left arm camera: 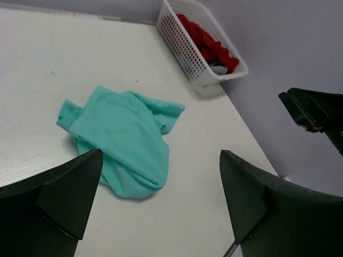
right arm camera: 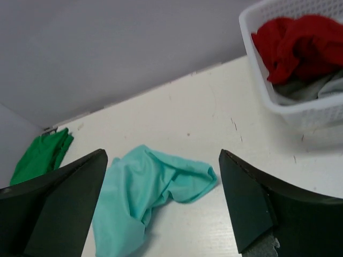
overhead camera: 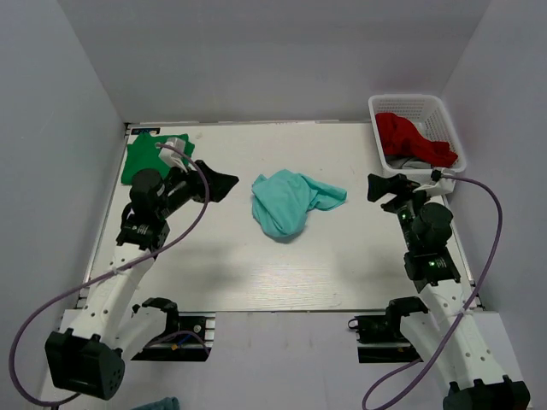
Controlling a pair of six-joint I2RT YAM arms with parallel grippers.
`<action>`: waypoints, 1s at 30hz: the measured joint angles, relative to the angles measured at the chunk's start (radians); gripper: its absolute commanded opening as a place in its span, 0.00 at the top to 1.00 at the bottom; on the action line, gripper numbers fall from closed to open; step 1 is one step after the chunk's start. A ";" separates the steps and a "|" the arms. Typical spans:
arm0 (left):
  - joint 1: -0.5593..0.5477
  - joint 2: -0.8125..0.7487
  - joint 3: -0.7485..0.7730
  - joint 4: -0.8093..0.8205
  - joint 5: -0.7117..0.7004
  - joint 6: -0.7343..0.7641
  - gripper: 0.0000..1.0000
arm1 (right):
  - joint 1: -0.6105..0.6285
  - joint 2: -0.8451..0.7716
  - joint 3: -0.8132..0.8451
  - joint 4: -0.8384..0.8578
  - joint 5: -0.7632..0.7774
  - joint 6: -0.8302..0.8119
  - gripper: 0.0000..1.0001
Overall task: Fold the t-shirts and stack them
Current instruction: Flatten out the tshirt
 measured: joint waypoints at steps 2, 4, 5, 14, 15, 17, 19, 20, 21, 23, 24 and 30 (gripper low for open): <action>0.000 0.052 0.011 -0.009 0.026 -0.002 0.00 | 0.000 0.014 0.000 -0.047 -0.014 0.007 0.10; 0.000 0.121 0.027 -0.022 0.060 -0.004 0.00 | 0.000 0.036 0.002 -0.077 -0.028 0.011 0.10; -0.001 0.163 0.034 -0.024 0.073 -0.006 0.00 | 0.000 0.049 0.003 -0.089 -0.033 0.012 0.10; -0.043 0.468 0.083 -0.103 0.037 -0.018 0.00 | 0.000 0.261 0.052 -0.161 -0.064 -0.010 0.10; -0.049 0.504 0.097 -0.110 0.028 -0.018 0.00 | 0.000 0.304 0.071 -0.178 -0.066 -0.015 0.10; -0.061 0.581 0.127 -0.121 0.012 -0.018 0.00 | 0.000 0.390 0.126 -0.212 -0.069 -0.019 0.10; -0.070 0.659 0.167 -0.130 0.005 -0.019 0.04 | 0.000 0.479 0.182 -0.238 -0.075 -0.020 0.10; -0.075 0.707 0.197 -0.140 0.002 -0.019 0.06 | 0.001 0.534 0.216 -0.251 -0.080 -0.019 0.10; -0.077 0.747 0.222 -0.143 0.001 -0.018 0.08 | 0.002 0.575 0.238 -0.254 -0.084 -0.019 0.10; -0.084 0.822 0.270 -0.144 0.000 -0.021 0.16 | 0.002 0.649 0.264 -0.255 -0.092 -0.016 0.10; -0.086 0.855 0.291 -0.146 0.001 -0.022 0.19 | 0.003 0.681 0.270 -0.256 -0.096 -0.015 0.10; -0.100 1.021 0.422 -0.158 0.005 -0.038 0.61 | 0.005 0.837 0.301 -0.257 -0.096 -0.003 0.10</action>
